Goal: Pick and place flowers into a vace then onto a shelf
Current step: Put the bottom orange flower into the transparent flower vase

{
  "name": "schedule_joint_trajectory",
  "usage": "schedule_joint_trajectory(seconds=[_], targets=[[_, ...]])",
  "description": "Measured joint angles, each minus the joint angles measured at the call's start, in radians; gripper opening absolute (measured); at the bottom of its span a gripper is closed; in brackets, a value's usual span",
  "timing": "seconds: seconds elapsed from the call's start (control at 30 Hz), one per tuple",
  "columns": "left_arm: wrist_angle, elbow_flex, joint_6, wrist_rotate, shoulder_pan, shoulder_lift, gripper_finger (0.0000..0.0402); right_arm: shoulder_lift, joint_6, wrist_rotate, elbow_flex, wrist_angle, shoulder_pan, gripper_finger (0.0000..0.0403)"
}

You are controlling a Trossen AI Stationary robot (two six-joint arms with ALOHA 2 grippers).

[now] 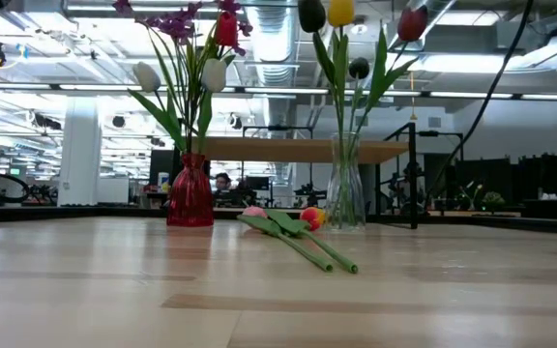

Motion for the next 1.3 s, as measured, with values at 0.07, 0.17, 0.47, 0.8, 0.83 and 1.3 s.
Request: schedule_joint_trajectory(seconds=[0.07,0.17,0.47,0.8,0.83,1.3], targets=[[-0.001,0.0,-0.006,0.0,0.0,0.01,0.0219,-0.001,-0.098,0.034,0.027,0.055,0.022,0.0003],[-0.001,0.0,-0.009,0.0,0.0,0.03,0.0219,0.0,-0.263,0.14,0.049,0.15,0.067,0.0003],[-0.001,0.0,-0.013,0.0,0.0,0.078,0.0219,-0.009,-0.504,0.306,0.026,0.29,0.196,0.0001],[0.001,0.0,-0.036,0.0,0.0,0.088,0.0219,-0.021,0.015,0.007,-0.036,-0.18,0.172,0.0002],[0.002,0.0,-0.041,0.0,0.0,0.088,0.0219,-0.021,0.102,-0.058,-0.036,-0.249,0.158,0.0001],[0.001,0.0,-0.072,0.035,-0.007,0.088,0.0219,0.233,0.3,-1.111,-0.093,0.097,-0.081,0.0001]])
